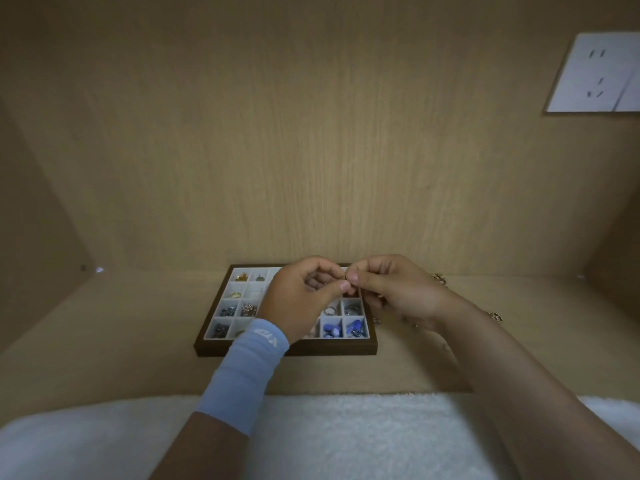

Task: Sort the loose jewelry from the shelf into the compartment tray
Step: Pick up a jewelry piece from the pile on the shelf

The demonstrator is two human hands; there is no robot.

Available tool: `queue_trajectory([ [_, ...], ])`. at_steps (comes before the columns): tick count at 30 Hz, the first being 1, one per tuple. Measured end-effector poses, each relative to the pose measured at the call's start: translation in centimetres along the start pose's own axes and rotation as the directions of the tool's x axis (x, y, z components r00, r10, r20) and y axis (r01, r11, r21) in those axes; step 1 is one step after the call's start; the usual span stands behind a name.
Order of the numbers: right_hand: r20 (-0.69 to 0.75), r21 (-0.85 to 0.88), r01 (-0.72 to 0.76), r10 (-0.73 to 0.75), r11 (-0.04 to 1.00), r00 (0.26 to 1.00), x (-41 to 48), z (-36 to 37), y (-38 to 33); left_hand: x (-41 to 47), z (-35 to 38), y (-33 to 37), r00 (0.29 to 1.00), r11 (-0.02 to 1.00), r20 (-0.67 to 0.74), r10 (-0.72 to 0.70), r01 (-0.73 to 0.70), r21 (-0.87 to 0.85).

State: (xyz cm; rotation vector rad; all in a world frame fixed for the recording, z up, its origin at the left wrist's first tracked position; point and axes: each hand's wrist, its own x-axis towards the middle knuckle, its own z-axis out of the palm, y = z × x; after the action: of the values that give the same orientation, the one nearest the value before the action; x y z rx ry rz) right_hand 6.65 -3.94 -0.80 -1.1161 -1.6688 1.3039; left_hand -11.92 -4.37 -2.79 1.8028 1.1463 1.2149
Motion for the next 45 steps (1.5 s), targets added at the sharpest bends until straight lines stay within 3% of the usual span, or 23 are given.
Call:
queue_trajectory([
  [3, 0.034, -0.098, 0.047, -0.044, 0.994, 0.998, 0.8, 1.6, -0.7, -0.7, -2.3, -0.3, 1.0, 0.997, -0.018, -0.018, 0.019, 0.073],
  [8, 0.065, -0.419, 0.112, -0.093, 0.901, 0.993, 2.5, 4.2, -0.6, -2.6, -4.9, -2.7, 0.994, 0.959, -0.068, -0.088, 0.103, 0.264],
  [11, 0.1, -0.617, 0.119, -0.073, 0.778, 0.992, 2.9, 5.5, -0.1, -3.3, -5.8, -3.7, 0.997, 0.899, -0.061, -0.055, 0.076, 0.431],
  [15, 0.192, -0.796, 0.206, -0.085, 0.57, 0.978, 3.2, 7.5, -0.3, -3.6, -6.9, -4.6, 0.999, 0.74, -0.028, -0.025, 0.038, 0.672],
  [21, 0.228, -0.884, 0.276, -0.167, 0.378, 0.959, 3.8, 9.4, 0.0, -4.1, -6.3, -5.2, 0.998, 0.738, -0.042, -0.039, 0.057, 0.673],
  [24, 0.205, -0.872, 0.261, -0.174, 0.414, 0.963, 3.9, 9.2, 0.2, -4.1, -6.1, -5.2, 0.998, 0.73, -0.058, -0.036, 0.066, 0.68],
  [30, 0.028, -0.731, 0.112, -0.134, 0.673, 0.991, 2.8, 5.0, -0.4, -4.0, -5.8, -4.9, 0.997, 0.698, -0.076, 0.003, 0.052, 0.714],
  [37, -0.161, -0.793, -0.159, 0.05, 0.588, 0.986, 0.5, -1.4, 0.2, -3.9, -2.7, -3.4, 0.998, 0.762, -0.037, 0.057, -0.02, 0.647],
  [40, -0.123, -0.831, -0.184, 0.15, 0.525, 0.981, -0.2, -1.9, 0.9, -3.1, -0.3, -2.2, 0.997, 0.775, 0.025, 0.077, -0.076, 0.628],
  [45, -0.111, -0.863, -0.175, 0.159, 0.474, 0.981, -0.2, -1.6, 1.5, -1.6, 2.9, -1.6, 0.989, 0.748, 0.091, 0.113, -0.145, 0.648],
])
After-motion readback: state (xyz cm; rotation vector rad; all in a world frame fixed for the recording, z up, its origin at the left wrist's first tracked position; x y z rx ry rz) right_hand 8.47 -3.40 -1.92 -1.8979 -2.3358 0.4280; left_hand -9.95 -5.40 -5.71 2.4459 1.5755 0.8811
